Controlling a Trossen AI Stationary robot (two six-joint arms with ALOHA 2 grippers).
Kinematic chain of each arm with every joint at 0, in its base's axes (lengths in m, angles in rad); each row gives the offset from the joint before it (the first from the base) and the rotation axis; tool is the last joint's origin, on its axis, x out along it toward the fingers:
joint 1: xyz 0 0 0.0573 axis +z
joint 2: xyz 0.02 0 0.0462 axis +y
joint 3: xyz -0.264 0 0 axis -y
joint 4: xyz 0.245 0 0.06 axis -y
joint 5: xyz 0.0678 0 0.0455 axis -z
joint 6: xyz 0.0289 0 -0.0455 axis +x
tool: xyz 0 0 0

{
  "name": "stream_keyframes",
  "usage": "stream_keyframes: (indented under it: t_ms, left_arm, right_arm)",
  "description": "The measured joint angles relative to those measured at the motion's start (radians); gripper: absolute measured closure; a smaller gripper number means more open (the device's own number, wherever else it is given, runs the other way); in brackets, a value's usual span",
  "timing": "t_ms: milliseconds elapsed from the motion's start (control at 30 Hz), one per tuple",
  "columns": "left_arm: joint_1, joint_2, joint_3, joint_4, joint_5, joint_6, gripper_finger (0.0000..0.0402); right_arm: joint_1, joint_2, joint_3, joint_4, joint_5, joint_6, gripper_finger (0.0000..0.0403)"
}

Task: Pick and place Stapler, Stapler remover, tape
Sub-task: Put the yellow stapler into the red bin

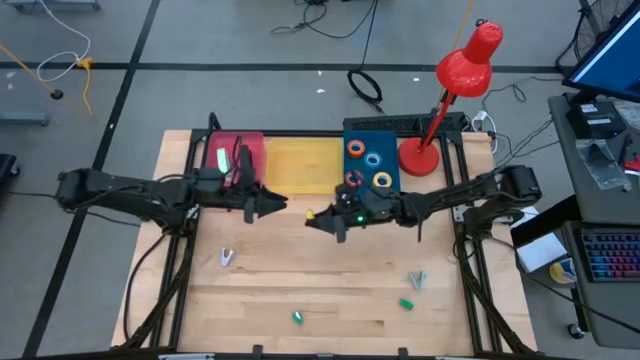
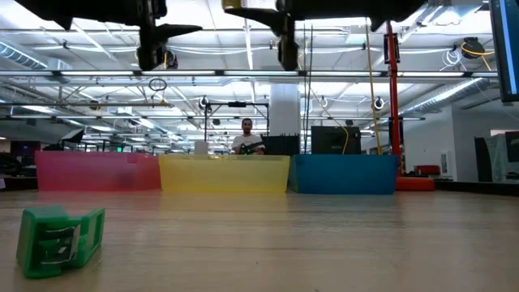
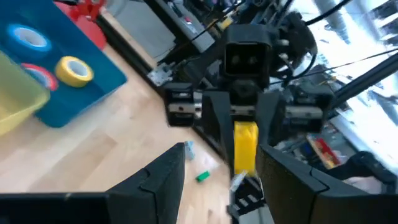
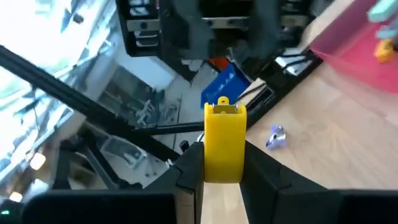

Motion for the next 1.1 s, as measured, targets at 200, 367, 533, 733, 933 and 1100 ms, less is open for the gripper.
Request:
stream_keyframes:
  t_ms: [200,367,533,733,933,1100]
  left_arm:
    - [0.000,0.091,-0.001,0.145,0.062,-0.042,0.0206]
    - [-0.003,0.129,0.000,0.193,0.090,-0.067,0.0206]
    - [-0.013,0.153,0.000,0.195,0.107,-0.089,0.0206]
    - [-0.014,0.155,0.000,0.218,0.120,-0.107,0.0206]
    - [-0.014,0.155,0.000,0.297,0.170,-0.112,0.0206]
    - [-0.014,0.155,0.000,0.272,0.171,-0.118,0.0206]
  right_arm:
    - [-0.001,0.053,0.130,-0.162,-0.037,-0.083,0.0340]
    - [-0.001,0.087,0.179,-0.190,-0.075,-0.099,0.0340]
    - [-0.003,0.084,0.187,-0.187,-0.077,-0.102,0.0340]
    - [-0.008,0.084,0.187,-0.221,-0.071,-0.101,0.0340]
    - [-0.008,0.085,0.187,-0.265,-0.067,-0.099,0.0340]
    - [-0.013,0.085,0.187,-0.262,-0.068,-0.077,0.0340]
